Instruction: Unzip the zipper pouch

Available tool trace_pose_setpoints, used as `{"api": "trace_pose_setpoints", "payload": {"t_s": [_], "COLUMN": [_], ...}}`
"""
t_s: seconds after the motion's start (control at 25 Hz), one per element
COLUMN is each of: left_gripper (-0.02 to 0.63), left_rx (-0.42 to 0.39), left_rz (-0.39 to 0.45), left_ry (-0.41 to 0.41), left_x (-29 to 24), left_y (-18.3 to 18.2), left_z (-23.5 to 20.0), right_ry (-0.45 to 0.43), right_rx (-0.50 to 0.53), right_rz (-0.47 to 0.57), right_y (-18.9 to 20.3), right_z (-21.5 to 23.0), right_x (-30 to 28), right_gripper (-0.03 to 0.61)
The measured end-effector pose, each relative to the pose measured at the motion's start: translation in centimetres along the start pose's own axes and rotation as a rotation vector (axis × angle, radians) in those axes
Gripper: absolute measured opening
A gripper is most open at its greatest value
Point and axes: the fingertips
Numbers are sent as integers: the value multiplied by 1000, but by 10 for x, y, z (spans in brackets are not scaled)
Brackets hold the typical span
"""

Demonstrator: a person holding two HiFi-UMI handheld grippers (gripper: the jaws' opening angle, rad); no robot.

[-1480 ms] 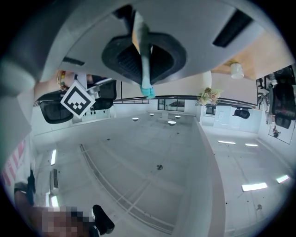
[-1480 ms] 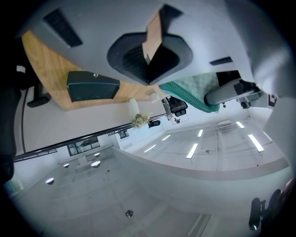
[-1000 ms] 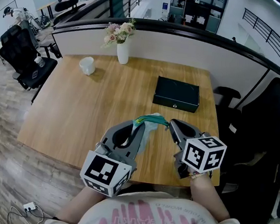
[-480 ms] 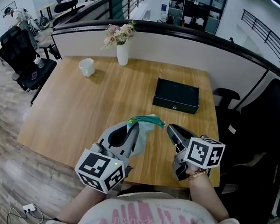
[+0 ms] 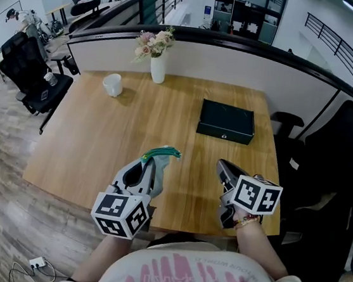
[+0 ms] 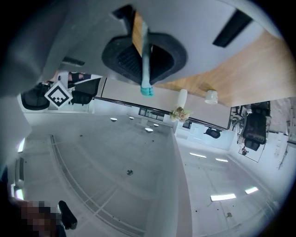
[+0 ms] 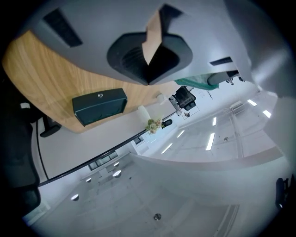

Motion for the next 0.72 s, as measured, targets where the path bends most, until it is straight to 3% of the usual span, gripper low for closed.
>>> {"api": "trace_pose_setpoints", "payload": {"t_s": [0.24,0.72], "left_gripper": [12,12], "left_rx": [36,70], "left_rz": [7,27], "left_ry": [-37,-15], "left_x": [17,52], "left_y": [0,3], "left_z": [-28,-54], "right_ry": [9,38], "right_rx": [-67,24], "right_rz": [66,33], "right_y": [-9,27], "right_z": [-11,-40], "right_x": [4,2], "right_gripper": [-2,-2]}}
Point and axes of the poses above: the fingertips, and each gripper's own axes: x backward along the fingers, z to its right, y out of its underside, and after that the axes turned 9 degrees about y, right-handed
